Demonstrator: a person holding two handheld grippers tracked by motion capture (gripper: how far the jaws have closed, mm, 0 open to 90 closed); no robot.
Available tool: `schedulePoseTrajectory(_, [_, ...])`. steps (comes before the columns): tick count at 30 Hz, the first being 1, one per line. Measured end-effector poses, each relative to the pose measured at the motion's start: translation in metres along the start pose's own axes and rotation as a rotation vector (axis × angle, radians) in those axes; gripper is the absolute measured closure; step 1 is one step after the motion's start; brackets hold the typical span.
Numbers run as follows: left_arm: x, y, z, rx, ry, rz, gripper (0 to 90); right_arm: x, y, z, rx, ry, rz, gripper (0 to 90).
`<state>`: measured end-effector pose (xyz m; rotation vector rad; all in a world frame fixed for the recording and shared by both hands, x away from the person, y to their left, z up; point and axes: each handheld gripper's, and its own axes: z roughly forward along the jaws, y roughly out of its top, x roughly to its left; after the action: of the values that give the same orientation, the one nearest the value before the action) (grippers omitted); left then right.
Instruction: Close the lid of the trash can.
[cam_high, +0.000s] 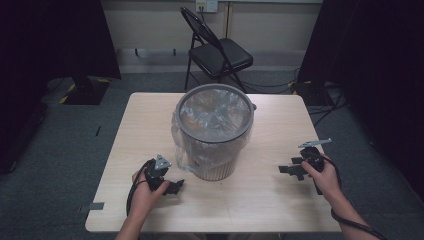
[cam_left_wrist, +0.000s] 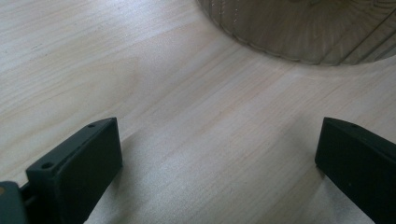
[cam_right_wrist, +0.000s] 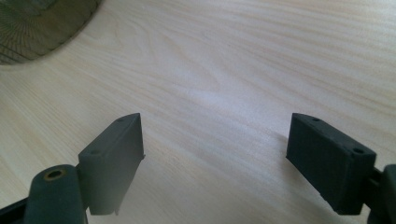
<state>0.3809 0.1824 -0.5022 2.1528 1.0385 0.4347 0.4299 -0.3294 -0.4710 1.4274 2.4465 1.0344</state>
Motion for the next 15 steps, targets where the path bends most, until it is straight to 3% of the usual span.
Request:
schedulePoseTrajectory(9, [0.000, 0.000, 0.000, 0.000, 0.000, 0.000, 0.0, 0.000, -0.009, 0.006, 0.011, -0.010, -0.014, 17.7])
schedulePoseTrajectory(15, [0.000, 0.000, 0.000, 0.000, 0.000, 0.000, 0.0, 0.000, -0.012, 0.006, -0.017, -0.013, -0.029, 17.6])
